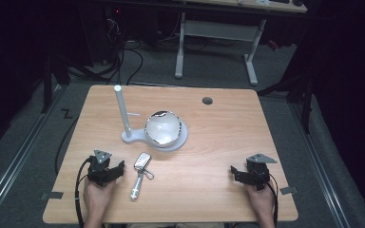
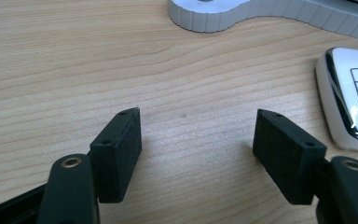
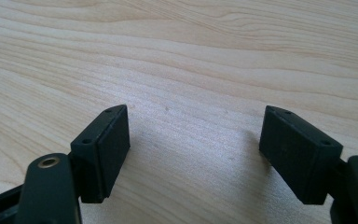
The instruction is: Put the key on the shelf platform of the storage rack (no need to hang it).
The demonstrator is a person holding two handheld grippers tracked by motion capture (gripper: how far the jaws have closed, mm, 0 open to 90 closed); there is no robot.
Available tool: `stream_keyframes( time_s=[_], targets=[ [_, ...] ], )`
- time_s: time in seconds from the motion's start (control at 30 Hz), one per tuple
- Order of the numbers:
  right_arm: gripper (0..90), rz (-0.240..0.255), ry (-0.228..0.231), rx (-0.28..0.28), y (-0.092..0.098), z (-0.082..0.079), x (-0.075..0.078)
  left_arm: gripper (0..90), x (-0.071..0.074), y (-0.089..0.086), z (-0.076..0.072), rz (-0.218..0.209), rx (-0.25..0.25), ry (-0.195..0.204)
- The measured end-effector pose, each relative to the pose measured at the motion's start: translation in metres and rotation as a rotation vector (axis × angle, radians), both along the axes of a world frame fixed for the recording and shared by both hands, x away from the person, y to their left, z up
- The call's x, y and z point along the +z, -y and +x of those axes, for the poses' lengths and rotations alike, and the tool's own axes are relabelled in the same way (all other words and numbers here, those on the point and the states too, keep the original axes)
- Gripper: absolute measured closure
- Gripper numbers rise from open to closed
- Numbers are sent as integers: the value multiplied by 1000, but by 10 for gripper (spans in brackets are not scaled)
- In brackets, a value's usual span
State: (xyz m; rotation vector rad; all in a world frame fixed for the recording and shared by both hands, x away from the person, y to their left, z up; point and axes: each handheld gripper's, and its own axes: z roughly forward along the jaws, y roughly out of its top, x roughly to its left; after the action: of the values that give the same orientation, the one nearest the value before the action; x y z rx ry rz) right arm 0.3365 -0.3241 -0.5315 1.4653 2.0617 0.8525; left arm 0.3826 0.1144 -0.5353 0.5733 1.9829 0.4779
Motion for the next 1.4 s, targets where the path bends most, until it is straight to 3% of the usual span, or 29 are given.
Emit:
stream_keyframes(
  time_s=[0.27,0.33,0.43,0.6,0.8,1.03,1.27,1.4],
  targets=[
    [247,1,1,0,0,0,0,384,1,-2,-1,13,-7,-5],
    [247,1,1,0,0,0,0,386,4,-1,-1,-4,1,-4],
    [247,1,1,0,0,0,0,385,9,1,-5,-11,-25,1],
    [247,1,1,0,0,0,0,381,21,5,-11,-62,-44,-4],
    [247,1,1,-1,0,0,0,393,28,13,-20,-50,-97,-2],
    [247,1,1,0,0,0,0,427,41,23,-30,-80,-124,4],
    [247,1,0,0,0,0,0,408,42,36,-44,-73,-157,-18],
    [247,1,0,0,0,0,0,403,41,45,-50,-42,-197,-26]
  ],
)
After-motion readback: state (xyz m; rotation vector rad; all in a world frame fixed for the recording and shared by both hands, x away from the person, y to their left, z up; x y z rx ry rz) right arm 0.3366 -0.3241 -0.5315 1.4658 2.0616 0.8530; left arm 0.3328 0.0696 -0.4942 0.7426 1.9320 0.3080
